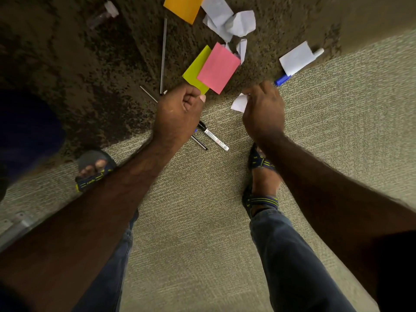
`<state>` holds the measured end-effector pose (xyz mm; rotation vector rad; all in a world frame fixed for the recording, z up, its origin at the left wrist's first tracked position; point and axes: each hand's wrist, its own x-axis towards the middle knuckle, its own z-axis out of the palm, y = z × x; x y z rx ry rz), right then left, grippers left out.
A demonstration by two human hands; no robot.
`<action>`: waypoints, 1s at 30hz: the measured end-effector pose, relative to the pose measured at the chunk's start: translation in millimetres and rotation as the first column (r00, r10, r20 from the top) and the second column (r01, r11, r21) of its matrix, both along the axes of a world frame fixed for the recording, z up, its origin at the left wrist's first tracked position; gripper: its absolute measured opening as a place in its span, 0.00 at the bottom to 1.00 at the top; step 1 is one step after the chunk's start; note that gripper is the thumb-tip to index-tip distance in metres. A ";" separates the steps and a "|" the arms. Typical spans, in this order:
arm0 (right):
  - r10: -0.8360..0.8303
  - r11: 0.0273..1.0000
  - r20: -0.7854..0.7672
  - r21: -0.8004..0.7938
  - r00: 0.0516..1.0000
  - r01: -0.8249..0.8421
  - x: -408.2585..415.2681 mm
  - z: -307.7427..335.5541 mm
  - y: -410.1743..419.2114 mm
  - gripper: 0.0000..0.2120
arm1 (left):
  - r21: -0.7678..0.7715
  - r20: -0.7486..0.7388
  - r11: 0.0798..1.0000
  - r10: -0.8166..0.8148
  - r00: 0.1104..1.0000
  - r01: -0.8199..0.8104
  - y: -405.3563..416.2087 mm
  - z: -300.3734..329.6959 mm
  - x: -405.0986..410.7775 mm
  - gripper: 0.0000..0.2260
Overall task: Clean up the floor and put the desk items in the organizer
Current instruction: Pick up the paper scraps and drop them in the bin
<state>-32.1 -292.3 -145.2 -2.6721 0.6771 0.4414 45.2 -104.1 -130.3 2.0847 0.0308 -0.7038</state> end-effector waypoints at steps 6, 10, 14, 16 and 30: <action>-0.033 0.998 0.118 0.057 0.992 0.027 16.3 13.3 9.8 0.13 | 0.048 0.048 0.999 -0.020 0.999 0.018 9.9 0.1 1.9 0.05; -0.020 0.994 0.197 0.105 0.980 0.000 31.6 27.6 22.6 0.13 | 0.058 0.079 0.998 -0.008 0.997 0.004 13.7 -2.3 6.9 0.06; -0.002 0.986 0.270 0.160 0.963 -0.043 45.2 41.3 39.1 0.11 | 0.084 0.135 0.996 -0.042 0.990 0.030 19.8 -6.2 15.8 0.16; 0.003 0.982 0.302 0.181 0.953 -0.060 51.1 46.5 48.0 0.10 | 0.066 0.115 0.996 -0.059 0.992 0.052 24.8 -8.6 21.0 0.22; 0.021 0.937 0.367 0.318 0.930 -0.147 80.4 55.9 83.7 0.09 | 0.090 0.137 0.991 -0.113 0.984 0.102 61.3 -17.3 43.5 0.11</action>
